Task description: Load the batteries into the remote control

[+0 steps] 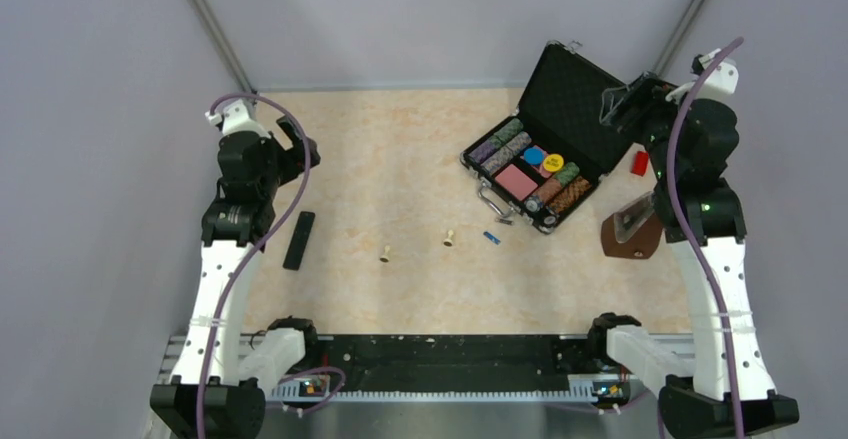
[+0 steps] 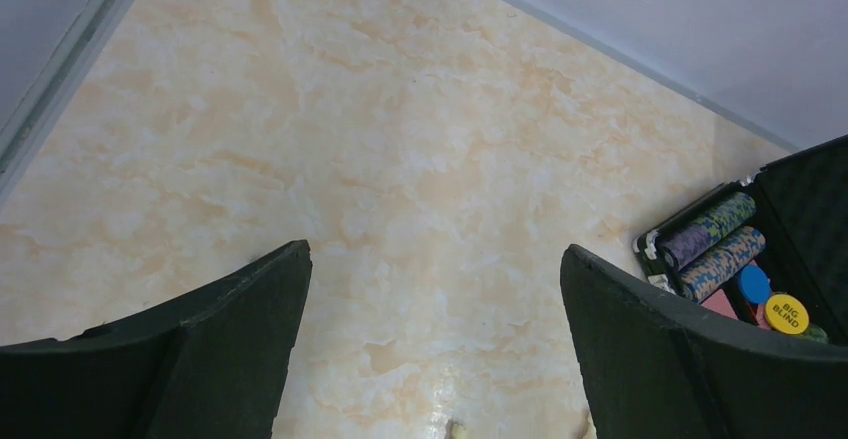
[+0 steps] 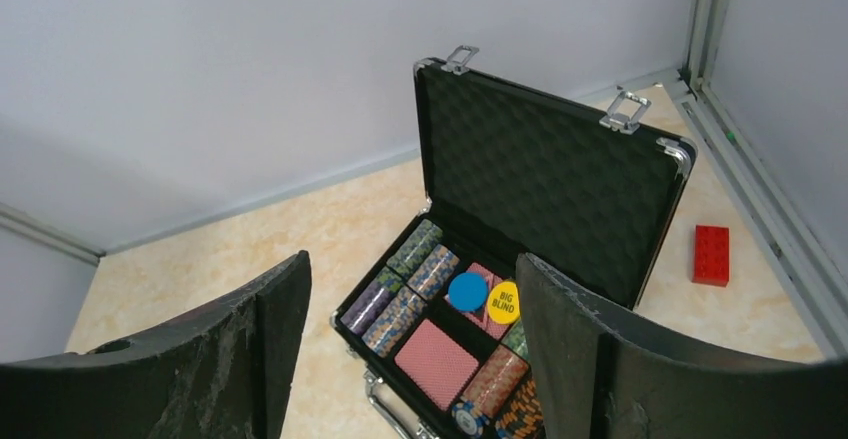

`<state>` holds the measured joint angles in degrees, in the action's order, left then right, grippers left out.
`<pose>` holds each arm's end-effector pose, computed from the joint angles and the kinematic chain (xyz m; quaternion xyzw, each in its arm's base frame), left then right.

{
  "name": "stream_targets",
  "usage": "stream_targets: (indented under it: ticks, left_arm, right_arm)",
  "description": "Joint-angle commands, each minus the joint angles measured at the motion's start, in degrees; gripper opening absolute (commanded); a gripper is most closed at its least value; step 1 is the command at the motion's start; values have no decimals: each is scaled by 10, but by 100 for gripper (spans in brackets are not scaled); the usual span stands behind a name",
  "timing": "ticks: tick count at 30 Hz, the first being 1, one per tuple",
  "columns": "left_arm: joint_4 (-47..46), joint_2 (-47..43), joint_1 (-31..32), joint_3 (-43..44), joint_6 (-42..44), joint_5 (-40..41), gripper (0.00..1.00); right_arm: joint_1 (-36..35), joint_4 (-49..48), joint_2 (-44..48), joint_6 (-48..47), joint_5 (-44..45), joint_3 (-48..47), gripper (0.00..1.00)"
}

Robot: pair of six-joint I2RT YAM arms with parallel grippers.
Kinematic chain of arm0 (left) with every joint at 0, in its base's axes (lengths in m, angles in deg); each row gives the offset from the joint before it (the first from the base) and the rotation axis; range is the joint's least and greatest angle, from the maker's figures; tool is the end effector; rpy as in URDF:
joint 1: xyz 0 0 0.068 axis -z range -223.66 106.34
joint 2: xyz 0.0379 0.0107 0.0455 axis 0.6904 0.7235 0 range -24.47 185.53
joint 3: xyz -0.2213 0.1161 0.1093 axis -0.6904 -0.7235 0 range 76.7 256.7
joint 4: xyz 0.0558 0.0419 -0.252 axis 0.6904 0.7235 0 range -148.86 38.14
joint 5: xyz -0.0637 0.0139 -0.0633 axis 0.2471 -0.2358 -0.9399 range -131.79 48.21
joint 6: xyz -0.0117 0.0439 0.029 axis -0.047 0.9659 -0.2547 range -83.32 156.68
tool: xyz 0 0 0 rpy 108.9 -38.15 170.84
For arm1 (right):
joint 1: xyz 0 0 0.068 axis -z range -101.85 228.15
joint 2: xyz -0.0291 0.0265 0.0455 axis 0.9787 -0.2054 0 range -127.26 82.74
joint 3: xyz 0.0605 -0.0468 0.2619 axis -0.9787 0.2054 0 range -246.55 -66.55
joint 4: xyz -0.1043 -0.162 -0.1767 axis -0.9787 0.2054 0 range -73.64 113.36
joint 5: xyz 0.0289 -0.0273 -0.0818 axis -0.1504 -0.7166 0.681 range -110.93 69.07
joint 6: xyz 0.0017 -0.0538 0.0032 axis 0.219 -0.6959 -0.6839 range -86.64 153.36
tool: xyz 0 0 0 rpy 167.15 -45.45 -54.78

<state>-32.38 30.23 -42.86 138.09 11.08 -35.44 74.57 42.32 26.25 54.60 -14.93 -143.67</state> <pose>0.2067 0.0011 0.3800 -0.2065 0.7909 -0.0871 0.5694 0.1912 0.0082 0.4660 0.1482 0.7240 0.1067 0.6652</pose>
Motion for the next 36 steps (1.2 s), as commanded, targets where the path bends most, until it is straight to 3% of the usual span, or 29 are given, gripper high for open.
stream_targets:
  ticks: [1,4,7,13,17,28,36]
  left_arm:
    - [-20,-3,0,-15,-18,-53,99]
    - [-46,-17,0,-50,-21,-45,99]
    - [-51,-21,-1,-79,-12,-21,99]
    - [112,73,-4,-46,-47,76,99]
    - [150,130,-4,-58,-71,148,99]
    - [100,330,-38,-59,-24,91,99]
    - [82,394,-56,-49,-11,37,96]
  right_arm:
    - [2,-104,67,15,6,60,74]
    - [2,-150,106,33,15,101,75]
    - [2,-130,99,33,-8,94,76]
    - [2,-32,48,43,-57,70,76]
    - [2,-20,47,72,-75,101,78]
    - [2,12,57,116,-46,143,83]
    - [2,17,51,113,-32,148,83]
